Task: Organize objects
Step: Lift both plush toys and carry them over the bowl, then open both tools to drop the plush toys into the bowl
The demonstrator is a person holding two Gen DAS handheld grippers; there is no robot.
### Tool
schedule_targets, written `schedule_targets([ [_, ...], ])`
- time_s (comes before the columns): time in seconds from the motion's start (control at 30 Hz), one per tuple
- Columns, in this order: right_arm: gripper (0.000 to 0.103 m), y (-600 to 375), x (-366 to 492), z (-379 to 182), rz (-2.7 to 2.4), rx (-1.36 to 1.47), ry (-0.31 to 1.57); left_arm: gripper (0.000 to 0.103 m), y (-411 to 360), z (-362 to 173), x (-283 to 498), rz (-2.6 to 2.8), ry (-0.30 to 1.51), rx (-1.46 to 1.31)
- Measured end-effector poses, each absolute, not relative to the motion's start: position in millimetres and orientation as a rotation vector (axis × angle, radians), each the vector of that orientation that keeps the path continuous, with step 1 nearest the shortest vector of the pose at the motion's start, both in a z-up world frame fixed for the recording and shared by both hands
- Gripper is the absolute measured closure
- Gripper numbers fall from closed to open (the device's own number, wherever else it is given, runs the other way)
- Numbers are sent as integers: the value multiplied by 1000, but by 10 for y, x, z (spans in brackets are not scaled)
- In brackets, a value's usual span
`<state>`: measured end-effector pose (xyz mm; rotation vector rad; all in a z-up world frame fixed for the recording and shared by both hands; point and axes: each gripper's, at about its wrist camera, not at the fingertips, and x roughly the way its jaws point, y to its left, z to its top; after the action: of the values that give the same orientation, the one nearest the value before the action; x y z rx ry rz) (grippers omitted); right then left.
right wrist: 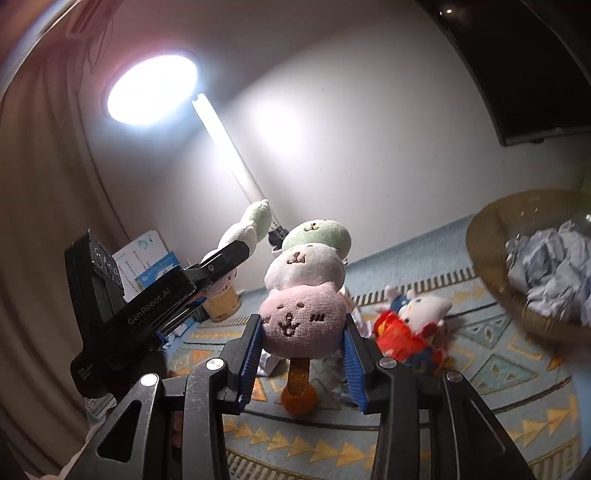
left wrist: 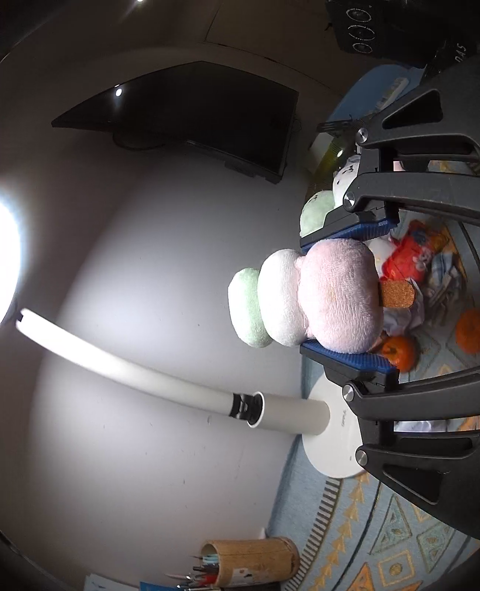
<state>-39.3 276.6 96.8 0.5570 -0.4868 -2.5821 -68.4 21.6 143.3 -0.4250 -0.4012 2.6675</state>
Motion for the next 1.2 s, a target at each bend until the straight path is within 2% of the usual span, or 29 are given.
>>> schedule_targets([
  [0.2, 63, 3700, -424, 1405, -2739, 468, -478, 57, 1199, 1748, -920, 2608, -334, -442],
  [0.4, 63, 4537, -464, 1585, -2880, 459, -512, 57, 1955, 1651, -1093, 2535, -291, -498],
  [0.6, 63, 4821, -569, 1542, -2923, 505, -461, 57, 2390, 1514, -1195, 2527, -206, -549],
  [0.67, 61, 4875, -635, 1486, -2924, 527, -453, 57, 2471, 1473, -1219, 2498, -193, -536],
  [0.73, 53, 4912, -690, 1425, -2928, 553, -446, 57, 2556, 1423, -1236, 2507, -159, -543],
  [0.77, 31, 4936, -720, 1386, -2924, 571, -454, 54, 2595, 1399, -1242, 2516, -142, -544],
  [0.8, 0, 4941, -757, 1323, -2912, 601, -477, 45, 2610, 1367, -1235, 2510, -142, -543],
  [0.83, 0, 4982, -810, 1270, -2880, 654, -521, 27, 2631, 1324, -1250, 2474, -148, -564],
  [0.87, 0, 5024, -862, 1220, -2849, 726, -573, 3, 2678, 1298, -1280, 2448, -123, -614],
  [0.97, 0, 5084, -842, 1195, -2863, 750, -639, 0, 2712, 1290, -1169, 2529, -46, -591],
  [1.2, 0, 4884, -760, 1400, -2868, 732, -617, 0, 2396, 1631, -998, 2577, -73, -528],
])
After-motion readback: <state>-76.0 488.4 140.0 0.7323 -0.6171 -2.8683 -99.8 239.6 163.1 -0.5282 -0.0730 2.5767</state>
